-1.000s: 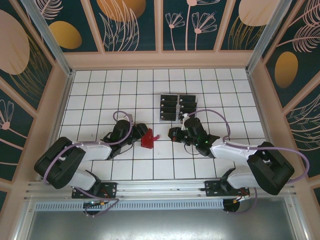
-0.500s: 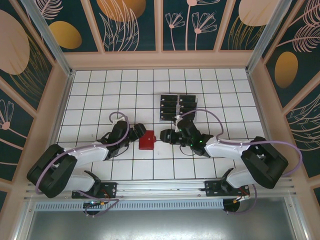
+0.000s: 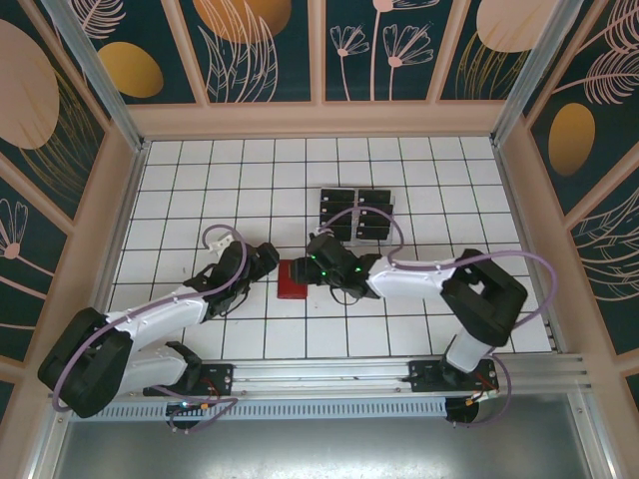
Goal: Put the credit cards into the card holder
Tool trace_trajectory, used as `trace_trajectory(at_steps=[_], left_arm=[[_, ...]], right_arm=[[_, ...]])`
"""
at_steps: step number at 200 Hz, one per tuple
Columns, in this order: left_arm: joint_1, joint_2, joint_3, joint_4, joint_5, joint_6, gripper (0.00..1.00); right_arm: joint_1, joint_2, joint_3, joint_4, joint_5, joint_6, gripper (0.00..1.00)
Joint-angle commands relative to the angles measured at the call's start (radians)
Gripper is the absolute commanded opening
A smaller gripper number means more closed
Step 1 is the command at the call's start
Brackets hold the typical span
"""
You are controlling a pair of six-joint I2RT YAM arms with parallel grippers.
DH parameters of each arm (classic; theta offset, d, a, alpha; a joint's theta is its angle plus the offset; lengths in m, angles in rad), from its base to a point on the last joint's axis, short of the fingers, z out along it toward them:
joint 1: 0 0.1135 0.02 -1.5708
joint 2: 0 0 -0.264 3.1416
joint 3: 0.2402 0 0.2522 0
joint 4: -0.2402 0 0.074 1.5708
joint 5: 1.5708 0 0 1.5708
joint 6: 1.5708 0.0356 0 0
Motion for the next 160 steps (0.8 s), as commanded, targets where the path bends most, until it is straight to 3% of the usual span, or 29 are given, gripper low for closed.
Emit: trace_trajectory(at_steps=[1, 13, 41, 85, 160], left_arm=[[0.0, -0.022, 0.028, -0.04, -0.034, -0.011, 0.98], [0.0, -0.021, 0.03, -0.04, -0.029, -0.007, 0.99], [-0.001, -0.009, 0.041, -0.038, -0.015, 0.013, 0.98], [0.0, 0.041, 0.081, -0.034, 0.014, 0.061, 0.98], [0.0, 0.097, 0.166, -0.058, 0.129, 0.167, 0.99]], right_arm=[[0.015, 0.069, 0.076, -0.14, 0.127, -0.036, 0.7], [0.014, 0.093, 0.087, -0.159, 0.146, -0.032, 0.67], [0.013, 0.097, 0.07, -0.15, 0.15, -0.021, 0.49], [0.01, 0.054, 0.034, -0.103, 0.127, -0.025, 0.0], [-0.034, -0.139, -0.036, -0.009, 0.02, -0.023, 0.0]])
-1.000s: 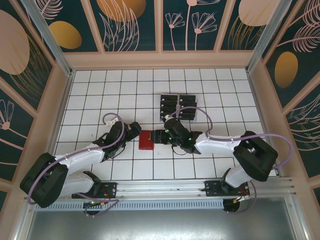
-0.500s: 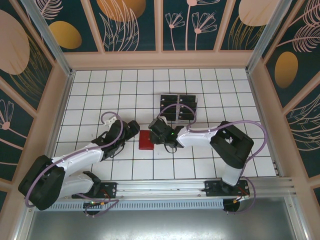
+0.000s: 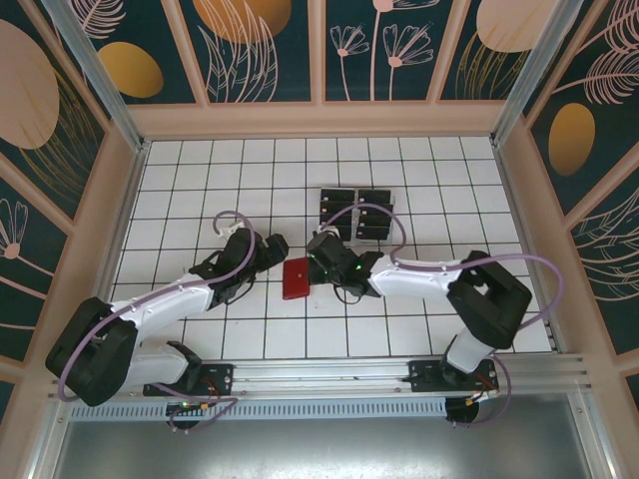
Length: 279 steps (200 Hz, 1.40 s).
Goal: Put the credit cards into the card holder
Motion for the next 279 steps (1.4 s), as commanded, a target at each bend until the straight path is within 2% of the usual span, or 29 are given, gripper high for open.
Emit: trace_trajectory(at_steps=[1, 97, 162, 233, 279], left_arm=[[0.0, 0.023, 0.039, -0.024, 0.061, 0.062, 0.98], [-0.002, 0.061, 0.047, 0.073, 0.206, 0.088, 0.98], [-0.001, 0.062, 0.053, 0.084, 0.244, 0.09, 0.99], [-0.003, 0.054, 0.009, 0.056, 0.176, 0.069, 0.98], [-0.003, 0.039, -0.006, 0.034, 0.147, 0.068, 0.98]], right_arm=[[-0.025, -0.071, -0.032, 0.063, -0.045, -0.001, 0.0], [-0.05, -0.139, -0.105, 0.164, -0.13, 0.055, 0.0], [-0.056, -0.169, -0.098, 0.171, -0.137, 0.061, 0.0], [-0.095, -0.23, -0.222, 0.184, -0.117, 0.089, 0.0], [-0.189, -0.278, -0.402, 0.235, -0.13, 0.104, 0.0]])
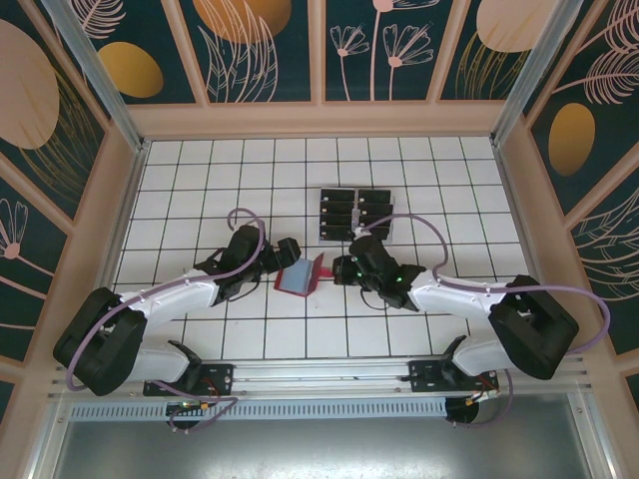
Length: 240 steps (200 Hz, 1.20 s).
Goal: Put the credit cards into the card holder
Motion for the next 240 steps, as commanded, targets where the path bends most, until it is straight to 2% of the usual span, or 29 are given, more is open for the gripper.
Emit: trace_trajectory(at_steps=[1, 39, 68, 82, 153, 240], left_arm=[[-0.003, -0.019, -0.017, -0.028, -0.035, -0.001, 0.98], [-0.003, -0.019, -0.028, -0.026, -0.028, 0.0, 0.99], [-0.003, -0.014, -0.033, 0.005, -0.005, -0.003, 0.98], [-0.004, -0.006, -0.033, 0.016, 0.001, -0.002, 0.98], [-0.014, 0.027, -0.007, 0.061, 0.055, 0.014, 0.98], [-0.019, 0.057, 0.015, 0.023, 0.019, 0.015, 0.99]], right_arm=[[-0.046, -0.023, -0.076, 0.045, 0.006, 0.018, 0.0], [-0.096, 0.004, -0.128, 0.061, 0.004, -0.014, 0.0], [-0.101, 0.0, -0.127, 0.047, 0.004, -0.023, 0.28], [-0.101, -0.01, -0.126, 0.042, 0.003, -0.023, 0.34], [-0.098, -0.07, -0.126, 0.017, -0.005, -0.016, 0.4], [-0.068, -0.126, -0.062, -0.009, -0.052, -0.006, 0.43]])
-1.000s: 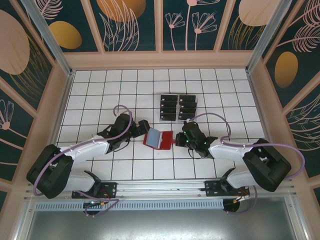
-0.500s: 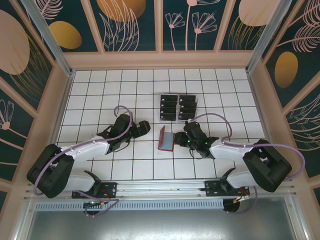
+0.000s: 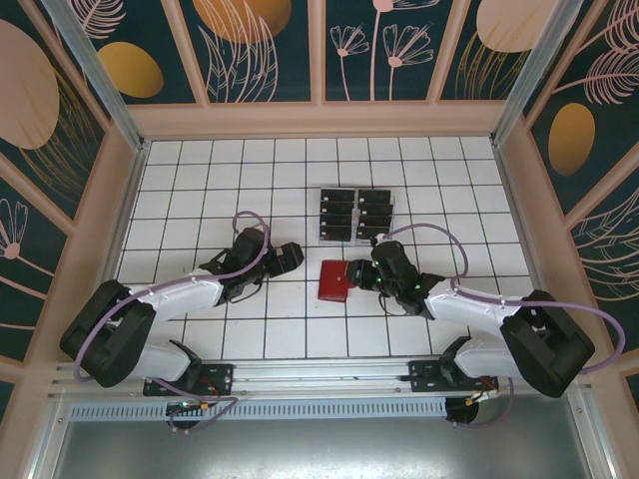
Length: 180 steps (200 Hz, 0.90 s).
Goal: Put the credit cards into the card holder
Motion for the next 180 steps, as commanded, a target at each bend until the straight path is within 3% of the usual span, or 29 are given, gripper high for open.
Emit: trace_trajectory(at_steps=[1, 58, 180], left_arm=[[-0.01, 0.003, 0.026, -0.016, -0.023, 0.014, 0.98], [-0.008, -0.015, 0.004, -0.037, -0.07, 0.001, 0.98], [-0.009, -0.038, -0.004, -0.045, -0.087, 0.015, 0.99]], right_arm=[[0.024, -0.024, 0.055, -0.021, -0.009, 0.01, 0.43], [0.101, 0.004, 0.119, -0.034, 0.023, 0.037, 0.45], [0.048, 0.144, 0.042, 0.004, 0.042, 0.105, 0.54]])
